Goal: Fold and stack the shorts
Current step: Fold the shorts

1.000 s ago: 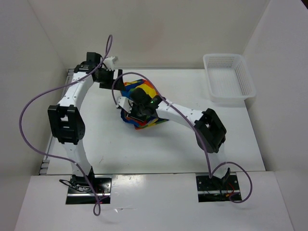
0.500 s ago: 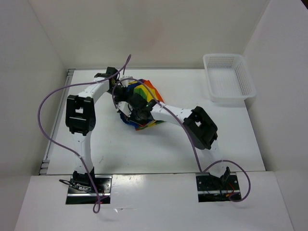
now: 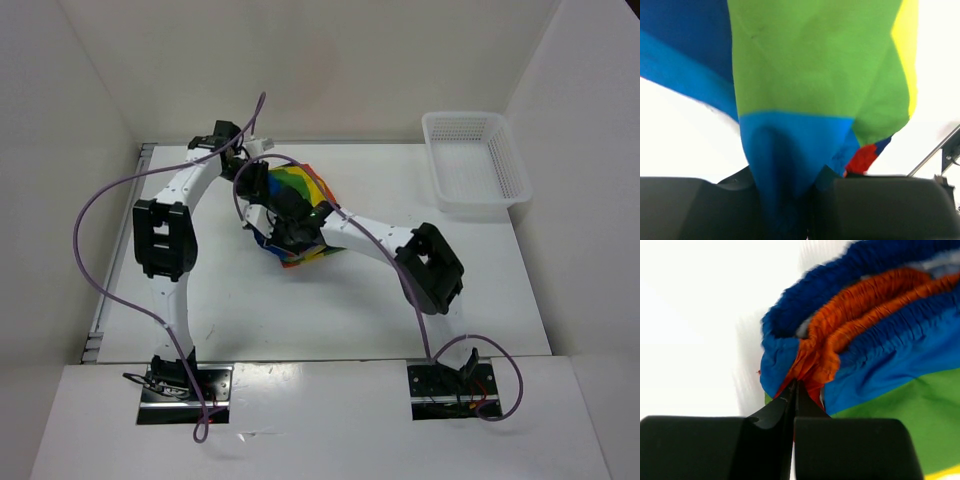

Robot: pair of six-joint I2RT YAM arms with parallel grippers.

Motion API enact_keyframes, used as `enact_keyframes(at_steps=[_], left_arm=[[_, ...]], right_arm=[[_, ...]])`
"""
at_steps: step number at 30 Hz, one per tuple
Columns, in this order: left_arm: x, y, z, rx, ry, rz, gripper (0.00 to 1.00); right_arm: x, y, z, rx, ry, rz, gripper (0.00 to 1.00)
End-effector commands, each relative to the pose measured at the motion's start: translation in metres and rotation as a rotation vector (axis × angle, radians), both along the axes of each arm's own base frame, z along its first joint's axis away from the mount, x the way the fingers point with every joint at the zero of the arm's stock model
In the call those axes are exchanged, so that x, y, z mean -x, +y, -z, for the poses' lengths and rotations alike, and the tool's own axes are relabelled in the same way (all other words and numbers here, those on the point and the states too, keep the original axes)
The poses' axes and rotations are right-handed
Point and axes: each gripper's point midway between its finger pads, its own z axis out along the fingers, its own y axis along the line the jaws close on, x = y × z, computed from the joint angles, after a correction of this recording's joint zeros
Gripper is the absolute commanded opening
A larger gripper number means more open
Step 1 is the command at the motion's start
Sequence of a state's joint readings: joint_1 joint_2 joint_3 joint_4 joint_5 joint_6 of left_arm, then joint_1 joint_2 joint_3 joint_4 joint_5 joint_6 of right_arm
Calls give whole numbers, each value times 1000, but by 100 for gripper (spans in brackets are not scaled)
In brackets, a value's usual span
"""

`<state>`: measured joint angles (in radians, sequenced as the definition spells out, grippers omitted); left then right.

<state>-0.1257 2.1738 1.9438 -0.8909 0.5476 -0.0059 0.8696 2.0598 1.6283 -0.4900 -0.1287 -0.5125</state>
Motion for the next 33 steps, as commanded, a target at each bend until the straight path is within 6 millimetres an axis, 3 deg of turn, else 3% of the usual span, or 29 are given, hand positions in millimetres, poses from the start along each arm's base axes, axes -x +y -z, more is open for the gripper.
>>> enact_keyframes(at_steps=[1,3,4,6,8,13,17,20,21,24,25,27,28,29,30,31,33], left_arm=[[-32,-2,-29,42,-137,6,29],[-37,2,-16,13,-122,-8,37],[-38,4,2,-4,-87,-13,42],[-41,9,29,-43,-54,-28,43],[-43,12,42,-64,-41,-36,43],[-51,28,63,-102,-35,-71,47],[-57,36,63,-121,-55,-90,52],[-57,40,56,-120,-65,-100,55],[-60,42,51,-127,-86,-105,58],[-63,42,35,-123,-121,-108,66],[-63,42,35,-123,-121,-108,73],[-67,44,13,-133,-171,-119,79],[-69,48,-1,-148,-203,-131,85],[-69,50,-10,-156,-222,-138,87],[-69,51,-21,-162,-246,-146,87],[-69,53,-43,-164,-296,-156,88],[-68,52,-62,-185,-355,-167,88]], right_arm=[[37,3,-30,-37,59,-112,0],[40,5,-30,-34,53,-130,0],[39,7,-22,-23,63,-129,0],[31,16,-24,-41,39,-138,0],[26,19,-9,-18,40,-139,0],[13,27,7,4,29,-121,0],[11,35,-5,-16,6,-115,15],[17,54,-56,-133,22,-97,27],[20,63,-90,-205,13,-116,31],[28,62,-131,-274,9,-112,33],[30,59,-137,-277,7,-112,34],[32,42,-134,-253,3,-85,34],[18,26,-131,-240,-8,-38,34],[16,13,-113,-208,16,-3,34],[6,4,-114,-223,4,46,34],[-14,-13,-105,-212,-6,115,32],[-42,-39,-79,-164,-43,229,28]])
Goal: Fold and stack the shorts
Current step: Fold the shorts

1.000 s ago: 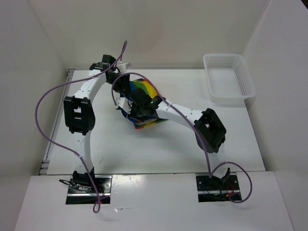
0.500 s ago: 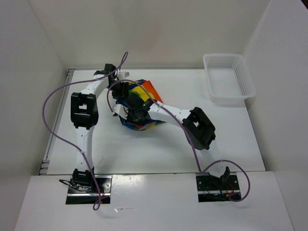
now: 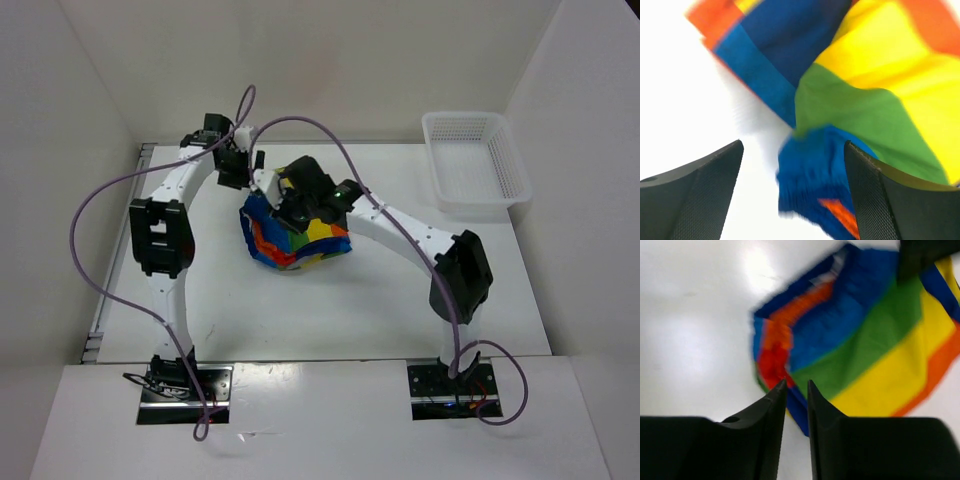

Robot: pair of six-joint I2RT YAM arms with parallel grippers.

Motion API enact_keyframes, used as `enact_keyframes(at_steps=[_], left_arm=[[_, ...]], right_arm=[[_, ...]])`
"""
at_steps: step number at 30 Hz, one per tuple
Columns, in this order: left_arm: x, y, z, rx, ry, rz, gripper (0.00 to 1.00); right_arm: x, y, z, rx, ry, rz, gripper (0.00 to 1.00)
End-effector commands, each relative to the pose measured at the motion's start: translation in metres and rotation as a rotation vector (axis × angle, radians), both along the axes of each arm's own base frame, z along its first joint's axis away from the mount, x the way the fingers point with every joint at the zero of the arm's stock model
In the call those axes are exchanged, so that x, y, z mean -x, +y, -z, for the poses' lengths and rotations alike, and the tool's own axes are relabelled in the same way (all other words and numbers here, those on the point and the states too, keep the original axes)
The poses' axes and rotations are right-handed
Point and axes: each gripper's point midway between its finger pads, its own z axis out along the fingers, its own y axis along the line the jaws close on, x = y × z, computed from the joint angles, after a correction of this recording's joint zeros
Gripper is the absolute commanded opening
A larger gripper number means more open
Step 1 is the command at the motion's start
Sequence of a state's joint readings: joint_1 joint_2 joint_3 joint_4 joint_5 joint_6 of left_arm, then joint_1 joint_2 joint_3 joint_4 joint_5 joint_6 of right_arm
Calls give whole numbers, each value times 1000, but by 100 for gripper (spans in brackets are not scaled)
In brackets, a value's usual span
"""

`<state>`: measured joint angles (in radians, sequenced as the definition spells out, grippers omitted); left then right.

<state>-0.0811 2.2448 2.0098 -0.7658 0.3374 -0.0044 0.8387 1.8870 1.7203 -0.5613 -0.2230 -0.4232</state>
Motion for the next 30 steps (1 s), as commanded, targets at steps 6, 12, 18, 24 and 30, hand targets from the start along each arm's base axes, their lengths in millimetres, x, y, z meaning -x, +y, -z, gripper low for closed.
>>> enact_keyframes(at_steps=[6,12,18,24,30], left_arm=[[53,-63,-76,37,-142,150,80],[124,-93,7,61,129,255,62],[168,-68,72,-31,309,223,58],[193,-45,87,-122,334,193,56],[209,-47,75,-67,340,201,56]], right_arm=[[-108,-106,87,135,25,379,13],[-85,-121,138,220,113,326,9],[-40,-131,163,249,232,285,9],[-1,-154,170,264,323,348,7],[26,-159,164,247,383,322,7]])
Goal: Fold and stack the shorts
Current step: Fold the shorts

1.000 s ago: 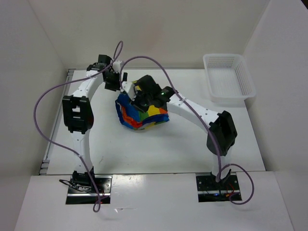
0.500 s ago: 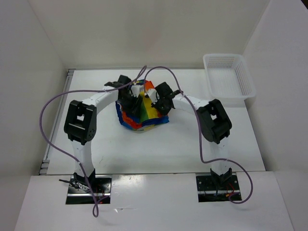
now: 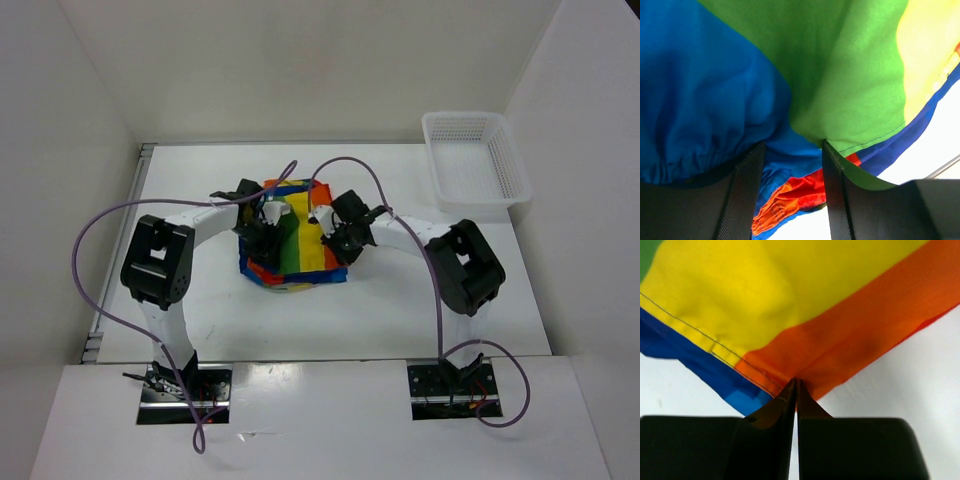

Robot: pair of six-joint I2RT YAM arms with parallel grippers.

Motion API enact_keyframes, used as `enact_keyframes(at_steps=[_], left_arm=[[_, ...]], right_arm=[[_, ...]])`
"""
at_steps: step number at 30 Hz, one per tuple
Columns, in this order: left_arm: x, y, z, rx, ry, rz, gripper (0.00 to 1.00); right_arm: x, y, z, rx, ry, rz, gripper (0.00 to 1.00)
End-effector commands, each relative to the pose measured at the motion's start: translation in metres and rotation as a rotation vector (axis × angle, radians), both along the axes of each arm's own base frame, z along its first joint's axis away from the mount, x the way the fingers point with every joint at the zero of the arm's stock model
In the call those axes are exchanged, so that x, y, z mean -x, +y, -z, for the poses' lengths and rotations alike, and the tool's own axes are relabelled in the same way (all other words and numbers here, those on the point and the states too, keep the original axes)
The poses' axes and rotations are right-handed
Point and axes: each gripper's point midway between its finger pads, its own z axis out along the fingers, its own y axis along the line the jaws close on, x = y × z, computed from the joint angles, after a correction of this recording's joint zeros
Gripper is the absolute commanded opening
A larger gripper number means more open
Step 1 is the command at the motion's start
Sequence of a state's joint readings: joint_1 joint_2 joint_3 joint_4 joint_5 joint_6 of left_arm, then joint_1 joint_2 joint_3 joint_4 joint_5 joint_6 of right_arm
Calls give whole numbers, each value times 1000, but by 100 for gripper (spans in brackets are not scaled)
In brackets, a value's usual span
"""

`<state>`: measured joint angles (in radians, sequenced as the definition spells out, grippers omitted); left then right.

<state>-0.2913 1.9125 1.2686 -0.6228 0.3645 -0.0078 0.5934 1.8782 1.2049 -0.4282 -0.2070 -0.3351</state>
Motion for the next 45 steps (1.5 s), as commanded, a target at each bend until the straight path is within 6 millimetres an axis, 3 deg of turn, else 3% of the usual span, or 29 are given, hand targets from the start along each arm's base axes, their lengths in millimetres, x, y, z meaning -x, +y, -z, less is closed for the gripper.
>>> enact_keyframes(at_steps=[1,2,4,5,7,9,11,12,13,14,16,17,20,22,23,25,31,35,36,37,39,42,45], left_arm=[[21,14,1,-38,58,-7,58],[22,10,-11,-11,49,-2,59],[16,3,-35,32,13,5,62],[13,-6,-57,87,-23,17,68],[0,-18,-100,160,-94,37,74],[-14,-27,-137,255,-156,50,77],[-36,-31,-162,286,-217,54,78],[-46,-25,-162,274,-230,33,78],[-64,-18,-155,246,-258,9,80],[-73,-13,-150,208,-276,-8,80],[-94,8,-137,92,-312,-69,80],[-99,15,-123,62,-288,-88,81],[-111,37,-109,9,-298,-141,82],[-113,44,-101,-14,-289,-157,85],[-110,44,-97,-17,-279,-157,86],[-108,49,-85,-25,-247,-165,88],[-102,56,-51,-55,-173,-175,88],[-99,59,-38,-54,-135,-179,73],[-98,59,-33,-56,-124,-179,62],[-98,59,-33,-56,-124,-179,57],[-94,57,-26,-53,-92,-175,46],[-96,52,-33,-25,-97,-168,39],[-97,51,-36,-16,-97,-165,37]], right_arm=[[22,-7,-13,3,50,7,7],[20,-7,-21,0,38,-4,7],[11,-3,-55,-18,-35,-54,7],[6,-1,-69,-28,-71,-75,7],[-21,6,-119,-98,-193,-74,9],[-46,20,-169,-249,-262,-60,17],[-80,21,-199,-350,-304,12,34],[-91,23,-202,-381,-305,41,42],[-106,32,-188,-399,-282,72,45],[-122,32,-195,-411,-311,82,45],[-144,34,-180,-408,-302,119,49],[-161,37,-162,-401,-276,141,50],[-195,34,-135,-413,-253,173,52],[-207,35,-135,-377,-308,104,52],[-211,38,-124,-373,-302,87,52],[-214,53,-135,-416,-312,45,53],[-209,78,-111,-419,-269,-83,56],[-194,88,-98,-430,-220,-166,56],[-196,89,-97,-431,-221,-166,56],[-196,92,-104,-449,-230,-179,56],[-196,101,-95,-453,-219,-206,56],[-194,109,-89,-456,-211,-231,57],[-187,117,-71,-437,-183,-246,57]])
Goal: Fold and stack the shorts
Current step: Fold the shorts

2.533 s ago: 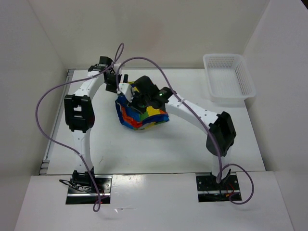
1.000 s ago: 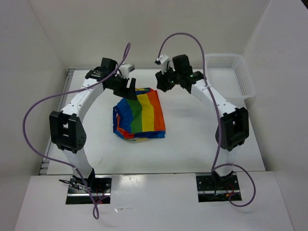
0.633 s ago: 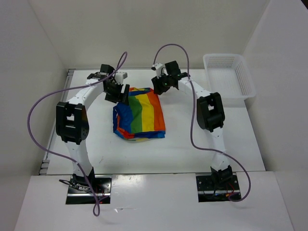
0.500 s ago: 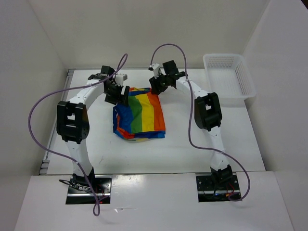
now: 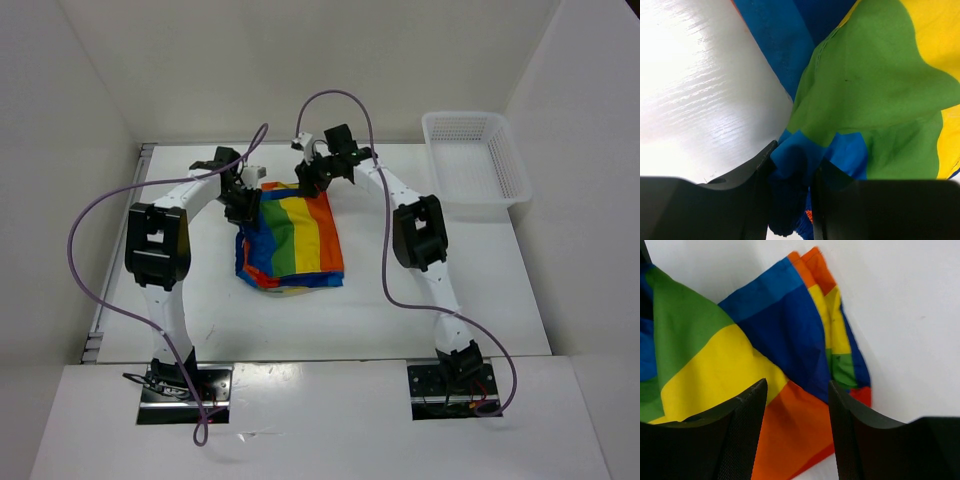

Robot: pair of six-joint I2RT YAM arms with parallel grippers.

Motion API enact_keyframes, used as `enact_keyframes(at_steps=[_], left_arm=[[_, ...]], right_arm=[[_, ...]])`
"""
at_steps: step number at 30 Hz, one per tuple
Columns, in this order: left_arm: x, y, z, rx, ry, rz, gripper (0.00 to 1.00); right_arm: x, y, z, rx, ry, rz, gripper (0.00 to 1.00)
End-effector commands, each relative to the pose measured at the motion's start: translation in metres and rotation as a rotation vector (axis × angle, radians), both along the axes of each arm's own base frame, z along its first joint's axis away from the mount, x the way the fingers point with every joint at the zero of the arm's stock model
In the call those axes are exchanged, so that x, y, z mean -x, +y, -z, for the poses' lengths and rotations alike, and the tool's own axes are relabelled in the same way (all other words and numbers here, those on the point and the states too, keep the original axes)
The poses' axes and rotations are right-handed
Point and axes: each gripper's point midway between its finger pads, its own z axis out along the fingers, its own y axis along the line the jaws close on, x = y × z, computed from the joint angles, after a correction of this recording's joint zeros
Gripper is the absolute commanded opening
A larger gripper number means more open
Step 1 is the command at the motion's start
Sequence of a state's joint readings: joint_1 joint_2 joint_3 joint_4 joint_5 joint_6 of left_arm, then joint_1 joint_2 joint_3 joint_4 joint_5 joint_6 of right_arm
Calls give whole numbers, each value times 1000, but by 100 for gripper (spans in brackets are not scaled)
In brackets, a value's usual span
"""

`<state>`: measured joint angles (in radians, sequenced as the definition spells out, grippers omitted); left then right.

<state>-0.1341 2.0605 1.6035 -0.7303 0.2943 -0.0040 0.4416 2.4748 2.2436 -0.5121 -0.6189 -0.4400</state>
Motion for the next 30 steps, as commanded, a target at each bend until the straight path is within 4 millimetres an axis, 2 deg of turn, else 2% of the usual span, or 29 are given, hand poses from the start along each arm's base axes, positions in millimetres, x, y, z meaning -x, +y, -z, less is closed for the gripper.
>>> enact_keyframes(at_steps=[1,2,4,7,9,10,11,12,14,15,16,17,18,23,25,26,28,29,30], left_arm=[[-4,-4,-9,34,-6,10,37],[-4,-4,-9,34,-6,10,37],[-3,-6,-10,44,-5,13,37],[-6,-5,-12,36,-15,10,37],[-6,-3,-11,28,-16,7,37],[-6,-3,-11,27,-16,7,37],[-7,-2,-11,19,-17,4,37],[-7,-2,-11,19,-17,4,37],[-7,-2,-11,19,-17,4,37],[-8,0,-13,10,-19,1,37],[-7,0,-9,9,-10,1,37],[-7,0,-9,9,-9,1,37],[-7,0,-9,9,-9,1,37],[-15,4,-20,-16,-33,-8,37],[-19,5,-24,-24,-48,-12,40],[-17,7,-23,-37,-39,-16,40],[-24,8,-30,-43,-64,-20,41],[-23,8,-25,-45,-52,-20,45],[-26,10,-20,-57,-48,-23,46]], right_arm=[[17,19,14,4,31,-77,57],[18,20,13,-3,34,-85,57],[21,17,31,24,55,-101,57],[30,15,39,37,78,-134,56],[33,13,45,49,87,-142,51],[41,8,54,73,110,-158,49],[45,6,60,86,123,-167,42],[46,5,56,89,113,-175,36],[50,3,60,99,127,-181,17],[50,3,60,99,127,-181,3],[48,2,55,102,115,-176,0],[48,2,55,102,114,-176,0],[42,4,46,96,97,-161,0],[11,0,-10,15,8,-64,0],[-2,-10,-33,-15,-18,-21,0],[-2,-10,-46,-33,-26,-9,0],[-10,-20,-53,-44,-32,20,0],[-11,-19,-62,-60,-39,30,0],[-18,-25,-63,-56,-54,50,0]])
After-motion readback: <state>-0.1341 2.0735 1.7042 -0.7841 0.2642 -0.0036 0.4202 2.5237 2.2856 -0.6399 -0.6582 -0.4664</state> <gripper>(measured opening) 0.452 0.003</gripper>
